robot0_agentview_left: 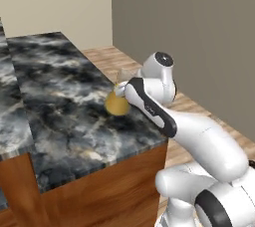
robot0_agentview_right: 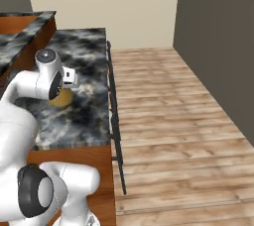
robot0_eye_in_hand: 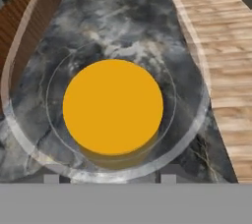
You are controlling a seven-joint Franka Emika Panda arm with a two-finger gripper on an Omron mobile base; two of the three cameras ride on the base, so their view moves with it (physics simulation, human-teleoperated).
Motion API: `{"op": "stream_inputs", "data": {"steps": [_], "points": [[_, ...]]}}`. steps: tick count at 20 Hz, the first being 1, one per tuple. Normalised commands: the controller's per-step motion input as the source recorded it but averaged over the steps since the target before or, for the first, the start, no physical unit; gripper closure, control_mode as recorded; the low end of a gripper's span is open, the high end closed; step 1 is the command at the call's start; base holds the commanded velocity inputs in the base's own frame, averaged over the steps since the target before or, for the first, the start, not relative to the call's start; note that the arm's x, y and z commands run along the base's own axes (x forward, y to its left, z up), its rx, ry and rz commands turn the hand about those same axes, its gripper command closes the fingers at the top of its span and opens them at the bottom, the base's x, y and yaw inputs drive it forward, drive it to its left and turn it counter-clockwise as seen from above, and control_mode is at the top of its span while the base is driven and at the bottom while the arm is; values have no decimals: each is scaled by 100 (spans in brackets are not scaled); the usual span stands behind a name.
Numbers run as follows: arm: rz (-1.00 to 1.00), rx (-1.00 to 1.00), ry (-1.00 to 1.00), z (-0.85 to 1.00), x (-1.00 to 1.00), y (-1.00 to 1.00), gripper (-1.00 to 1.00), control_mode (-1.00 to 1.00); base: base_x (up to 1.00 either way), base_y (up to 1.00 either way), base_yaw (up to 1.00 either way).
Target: Place the pitcher and cup on the dining counter for serving.
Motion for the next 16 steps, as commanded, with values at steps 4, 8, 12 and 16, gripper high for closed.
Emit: {"op": "stream_inputs", "data": {"steps": [4,8,12,16], "points": [[0,-3,0,-44,100,49,100,-100,0,0,0],[0,0,0,-37,100,34,100,-100,0,0,0],[0,-2,0,-33,78,18,100,-100,0,0,0],[0,0,5,-57,14,1,100,-100,0,0,0]]}}
